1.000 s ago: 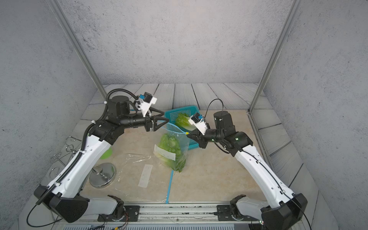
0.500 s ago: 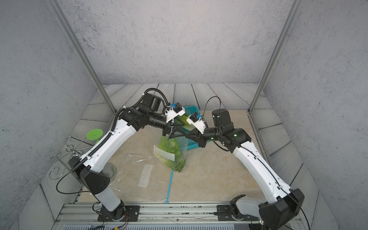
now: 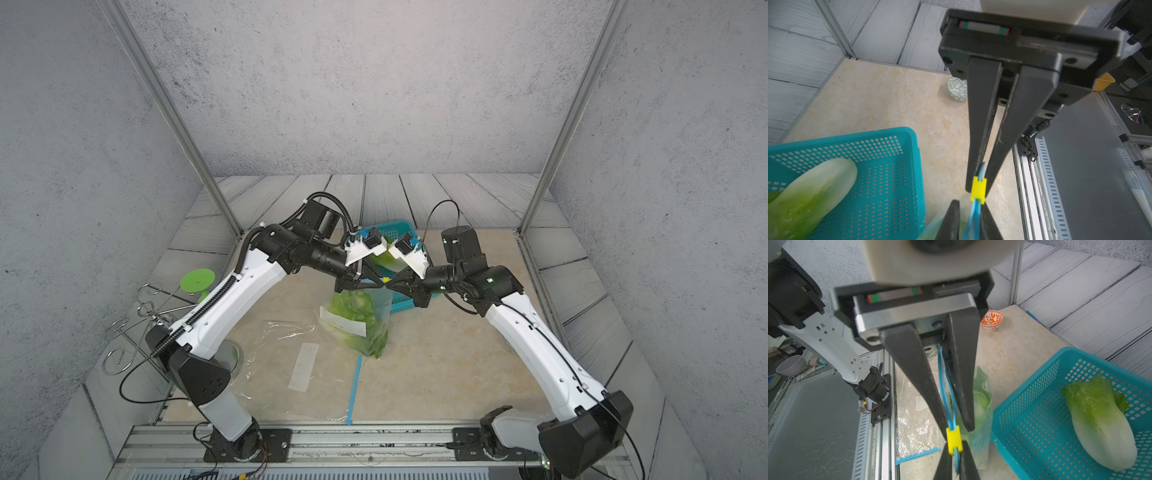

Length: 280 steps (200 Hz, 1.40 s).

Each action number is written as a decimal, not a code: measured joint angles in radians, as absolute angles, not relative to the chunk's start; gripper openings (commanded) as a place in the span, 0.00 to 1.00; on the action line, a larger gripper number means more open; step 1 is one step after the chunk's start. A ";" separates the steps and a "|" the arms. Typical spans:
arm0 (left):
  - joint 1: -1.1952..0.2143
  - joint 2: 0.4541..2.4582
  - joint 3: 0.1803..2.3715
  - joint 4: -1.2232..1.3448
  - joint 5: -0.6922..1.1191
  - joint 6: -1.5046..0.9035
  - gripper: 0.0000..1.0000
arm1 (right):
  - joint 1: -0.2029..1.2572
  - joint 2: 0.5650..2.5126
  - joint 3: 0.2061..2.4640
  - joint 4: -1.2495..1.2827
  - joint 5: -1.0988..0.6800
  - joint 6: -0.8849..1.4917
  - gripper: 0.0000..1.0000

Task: Put the chinese cabbages into a zipper bag and zip it
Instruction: Zip the zipper on the zipper food storage bag.

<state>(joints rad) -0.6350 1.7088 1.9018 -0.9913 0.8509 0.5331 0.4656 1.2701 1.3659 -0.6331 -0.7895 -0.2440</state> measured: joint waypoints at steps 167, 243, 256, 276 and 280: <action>-0.624 1.646 1.829 -0.924 0.844 0.541 0.00 | 0.463 1.289 1.407 -0.648 -0.813 -0.241 0.10; -0.624 1.646 1.830 -0.928 0.850 0.540 0.19 | 0.459 1.292 1.409 -0.657 -0.832 -0.245 0.00; -0.624 1.646 1.830 -0.925 0.853 0.539 0.24 | 0.459 1.292 1.409 -0.656 -0.838 -0.245 0.00; -0.624 1.646 1.837 -0.929 0.859 0.537 0.27 | 0.459 1.292 1.409 -0.655 -0.841 -0.244 0.00; -0.624 1.646 1.839 -0.929 0.861 0.537 0.27 | 0.459 1.292 1.409 -0.655 -0.841 -0.244 0.00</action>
